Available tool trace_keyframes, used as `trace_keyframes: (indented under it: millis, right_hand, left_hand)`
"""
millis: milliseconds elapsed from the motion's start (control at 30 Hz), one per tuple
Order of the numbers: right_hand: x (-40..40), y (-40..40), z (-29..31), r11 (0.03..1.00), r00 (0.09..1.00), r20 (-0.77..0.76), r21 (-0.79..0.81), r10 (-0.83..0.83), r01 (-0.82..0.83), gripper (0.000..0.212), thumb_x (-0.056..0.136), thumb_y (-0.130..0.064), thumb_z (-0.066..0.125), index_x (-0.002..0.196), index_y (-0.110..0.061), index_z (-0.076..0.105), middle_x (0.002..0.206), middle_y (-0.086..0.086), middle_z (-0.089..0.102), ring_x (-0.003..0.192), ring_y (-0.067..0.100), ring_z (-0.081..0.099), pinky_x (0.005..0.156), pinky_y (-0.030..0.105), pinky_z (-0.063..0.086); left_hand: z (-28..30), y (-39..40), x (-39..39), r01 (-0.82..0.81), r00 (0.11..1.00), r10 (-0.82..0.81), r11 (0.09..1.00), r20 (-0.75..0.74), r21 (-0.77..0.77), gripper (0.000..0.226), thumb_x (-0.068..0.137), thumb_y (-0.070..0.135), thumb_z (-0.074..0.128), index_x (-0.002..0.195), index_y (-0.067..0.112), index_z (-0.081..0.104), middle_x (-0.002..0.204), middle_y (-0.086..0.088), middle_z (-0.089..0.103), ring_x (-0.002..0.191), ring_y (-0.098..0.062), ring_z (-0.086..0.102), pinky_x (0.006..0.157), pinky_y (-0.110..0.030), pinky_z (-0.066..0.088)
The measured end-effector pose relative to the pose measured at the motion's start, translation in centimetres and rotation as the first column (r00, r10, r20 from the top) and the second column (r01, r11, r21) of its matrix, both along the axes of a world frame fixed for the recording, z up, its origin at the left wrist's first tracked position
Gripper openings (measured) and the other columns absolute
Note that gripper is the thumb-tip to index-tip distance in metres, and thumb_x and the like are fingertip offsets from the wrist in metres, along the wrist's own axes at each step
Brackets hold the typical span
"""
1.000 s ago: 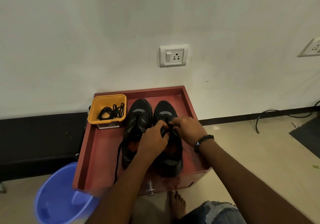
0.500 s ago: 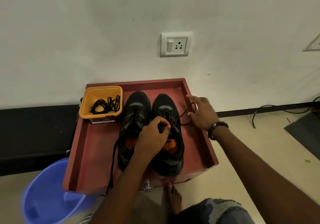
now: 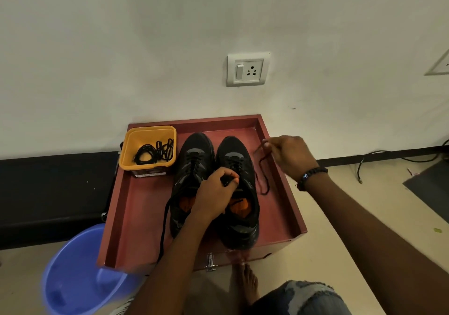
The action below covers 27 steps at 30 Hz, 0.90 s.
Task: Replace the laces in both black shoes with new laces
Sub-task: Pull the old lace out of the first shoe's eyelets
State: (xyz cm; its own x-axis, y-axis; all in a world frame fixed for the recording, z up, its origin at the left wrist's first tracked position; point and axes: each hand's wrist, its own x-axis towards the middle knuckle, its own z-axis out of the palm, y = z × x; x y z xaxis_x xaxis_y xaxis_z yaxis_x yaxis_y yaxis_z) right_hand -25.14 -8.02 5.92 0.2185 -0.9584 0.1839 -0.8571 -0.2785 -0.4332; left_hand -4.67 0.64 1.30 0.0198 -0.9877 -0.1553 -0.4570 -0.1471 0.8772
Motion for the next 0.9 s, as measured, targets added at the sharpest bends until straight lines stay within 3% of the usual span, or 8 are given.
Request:
trace_keyframes:
  millis: [67, 133, 200, 233, 433, 567, 900]
  right_hand:
    - [-0.7, -1.7, 0.8, 0.99, 0.985, 0.097, 0.024, -0.142, 0.14, 0.024, 0.1, -0.021, 0.053, 0.109, -0.011, 0.073, 0.098, 0.01, 0.075, 0.093, 0.029, 0.069, 0.088, 0.036, 0.052]
    - [-0.6, -2.5, 1.2, 0.965, 0.973, 0.066, 0.16, -0.223, 0.21, 0.036, 0.098, -0.02, 0.057, 0.133, -0.01, 0.059, 0.122, 0.014, 0.067, 0.115, 0.032, 0.061, 0.101, 0.036, 0.045]
    - [0.1, -1.9, 1.3, 0.946, 0.983, 0.01, 0.275, -0.183, 0.173, 0.061, 0.095, -0.017, 0.062, 0.15, -0.014, 0.038, 0.143, 0.013, 0.05, 0.129, 0.031, 0.05, 0.109, 0.037, 0.038]
    - [0.8, -1.1, 1.4, 0.947, 0.989, 0.029, 0.292, -0.146, 0.131, 0.063, 0.094, -0.016, 0.063, 0.15, -0.017, 0.037, 0.145, 0.012, 0.047, 0.128, 0.029, 0.05, 0.109, 0.036, 0.039]
    - [4.2, 3.6, -1.1, 0.896, 0.994, 0.043, 0.429, 0.103, -0.111, 0.038, 0.096, -0.029, 0.061, 0.133, -0.022, 0.058, 0.126, 0.001, 0.063, 0.115, 0.018, 0.059, 0.094, 0.024, 0.043]
    - [4.7, 4.3, -1.5, 0.903, 0.995, 0.081, 0.42, 0.063, -0.091, 0.042, 0.093, -0.034, 0.065, 0.133, -0.025, 0.059, 0.128, 0.001, 0.063, 0.117, 0.018, 0.059, 0.093, 0.022, 0.042]
    - [5.2, 4.6, -1.2, 0.898, 0.997, 0.069, 0.436, 0.033, -0.06, 0.045, 0.089, -0.027, 0.068, 0.133, -0.025, 0.058, 0.126, 0.002, 0.064, 0.111, 0.016, 0.06, 0.087, 0.022, 0.042]
  left_hand:
    - [0.1, -0.1, 0.0, -0.003, 1.0, 0.003, 1.0, -0.001, 0.009, 0.006, 0.098, 0.034, 0.059, 0.102, 0.031, 0.063, 0.072, 0.007, 0.06, 0.048, -0.019, 0.062, 0.045, -0.028, 0.053]
    - [0.2, -0.2, 0.0, -0.001, 1.0, 0.001, 1.0, 0.0, 0.021, 0.006, 0.098, 0.034, 0.059, 0.102, 0.031, 0.063, 0.072, 0.006, 0.061, 0.048, -0.018, 0.062, 0.045, -0.027, 0.053]
    - [0.4, -0.2, 0.0, 0.002, 1.0, -0.001, 0.999, -0.018, 0.038, 0.008, 0.097, 0.033, 0.06, 0.104, 0.029, 0.062, 0.073, 0.006, 0.06, 0.046, -0.015, 0.061, 0.045, -0.026, 0.052]
    - [0.5, -0.2, 0.1, 0.004, 1.0, -0.003, 0.999, -0.02, 0.047, 0.01, 0.097, 0.032, 0.061, 0.106, 0.027, 0.061, 0.071, 0.004, 0.059, 0.046, -0.015, 0.06, 0.045, -0.025, 0.052]
    - [0.7, -0.2, 0.6, -0.015, 0.995, 0.025, 0.994, -0.092, 0.105, 0.03, 0.094, 0.031, 0.066, 0.116, 0.018, 0.053, 0.073, -0.003, 0.056, 0.051, -0.009, 0.059, 0.047, -0.024, 0.052]
    - [0.5, 0.0, 0.8, 0.009, 0.998, -0.004, 0.996, -0.065, 0.084, 0.035, 0.092, 0.039, 0.068, 0.117, 0.019, 0.052, 0.078, -0.002, 0.057, 0.059, -0.011, 0.06, 0.046, -0.019, 0.049]
    - [0.3, 0.4, 1.2, 0.041, 0.999, -0.038, 0.995, -0.039, 0.091, 0.033, 0.092, 0.026, 0.067, 0.117, 0.018, 0.047, 0.082, -0.003, 0.06, 0.056, -0.011, 0.06, 0.043, -0.015, 0.045]
